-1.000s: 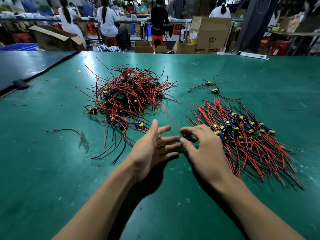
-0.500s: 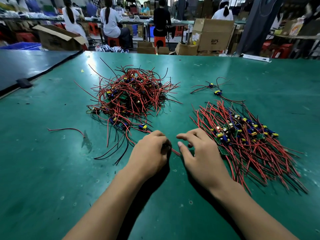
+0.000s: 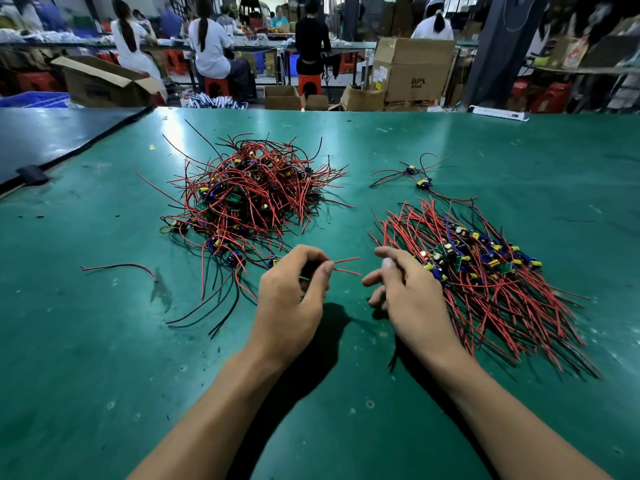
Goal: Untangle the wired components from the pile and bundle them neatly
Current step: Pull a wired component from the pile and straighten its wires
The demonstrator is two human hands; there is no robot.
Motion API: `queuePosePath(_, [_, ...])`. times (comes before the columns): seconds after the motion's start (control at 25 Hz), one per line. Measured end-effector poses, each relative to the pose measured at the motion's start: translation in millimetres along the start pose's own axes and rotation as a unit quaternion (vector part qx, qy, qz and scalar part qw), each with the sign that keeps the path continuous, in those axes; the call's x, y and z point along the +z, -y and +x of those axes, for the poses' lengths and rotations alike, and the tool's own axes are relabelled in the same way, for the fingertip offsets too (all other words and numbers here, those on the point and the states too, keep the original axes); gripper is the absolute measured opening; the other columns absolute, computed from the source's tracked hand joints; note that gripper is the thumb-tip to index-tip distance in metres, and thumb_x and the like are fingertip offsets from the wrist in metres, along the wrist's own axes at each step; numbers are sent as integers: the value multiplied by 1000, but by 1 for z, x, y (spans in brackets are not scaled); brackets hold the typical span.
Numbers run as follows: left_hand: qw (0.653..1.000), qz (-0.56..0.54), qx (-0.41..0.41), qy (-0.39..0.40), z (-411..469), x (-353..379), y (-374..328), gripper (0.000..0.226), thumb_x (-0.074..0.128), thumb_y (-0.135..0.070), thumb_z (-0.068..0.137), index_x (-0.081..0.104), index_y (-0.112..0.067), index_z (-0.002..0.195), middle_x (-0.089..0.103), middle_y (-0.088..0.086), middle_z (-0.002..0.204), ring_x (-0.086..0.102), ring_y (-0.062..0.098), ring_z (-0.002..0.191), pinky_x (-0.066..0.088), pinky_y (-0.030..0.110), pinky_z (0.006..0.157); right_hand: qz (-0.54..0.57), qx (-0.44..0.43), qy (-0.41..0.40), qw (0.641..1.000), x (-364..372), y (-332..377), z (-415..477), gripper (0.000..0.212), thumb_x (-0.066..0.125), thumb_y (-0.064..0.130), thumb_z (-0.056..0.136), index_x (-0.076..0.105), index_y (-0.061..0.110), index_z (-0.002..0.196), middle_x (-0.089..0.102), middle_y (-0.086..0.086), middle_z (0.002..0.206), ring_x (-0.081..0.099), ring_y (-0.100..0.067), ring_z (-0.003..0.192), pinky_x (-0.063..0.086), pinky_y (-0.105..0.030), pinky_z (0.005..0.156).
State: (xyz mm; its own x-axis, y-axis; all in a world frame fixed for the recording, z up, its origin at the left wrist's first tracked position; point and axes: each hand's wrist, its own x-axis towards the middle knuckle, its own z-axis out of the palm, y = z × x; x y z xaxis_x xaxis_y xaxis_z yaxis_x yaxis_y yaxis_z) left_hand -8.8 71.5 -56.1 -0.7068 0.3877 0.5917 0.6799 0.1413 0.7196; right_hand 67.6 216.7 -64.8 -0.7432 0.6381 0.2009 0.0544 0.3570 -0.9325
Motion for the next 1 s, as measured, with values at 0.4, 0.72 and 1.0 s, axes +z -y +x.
queuePosePath(0.4, [991,-54,101,74,-18,21,-33,8,78,-13,80,76,-9,88,63,2,98,61,10,88,47,19,81,-140,-143,147,969,-6,10,-8,24,51,32,76,64,12,78,64,-6,70,59,-18,67,52,-42,61])
queuePosePath(0.72, [983,-86,-130,95,-12,16,-24,10,65,-13,92,74,-14,89,73,-2,73,67,12,62,52,26,62,241,48,96,965,-8,12,2,20,68,35,88,79,20,96,75,-3,85,71,-18,79,56,-28,66])
queuePosePath(1.0, [748,-453,-469,127,7,4,-25,45,47,-49,94,59,-6,90,64,9,60,60,18,42,49,22,40,336,61,194,920,-13,20,4,23,78,35,76,80,19,91,64,3,73,48,-7,59,35,-17,54])
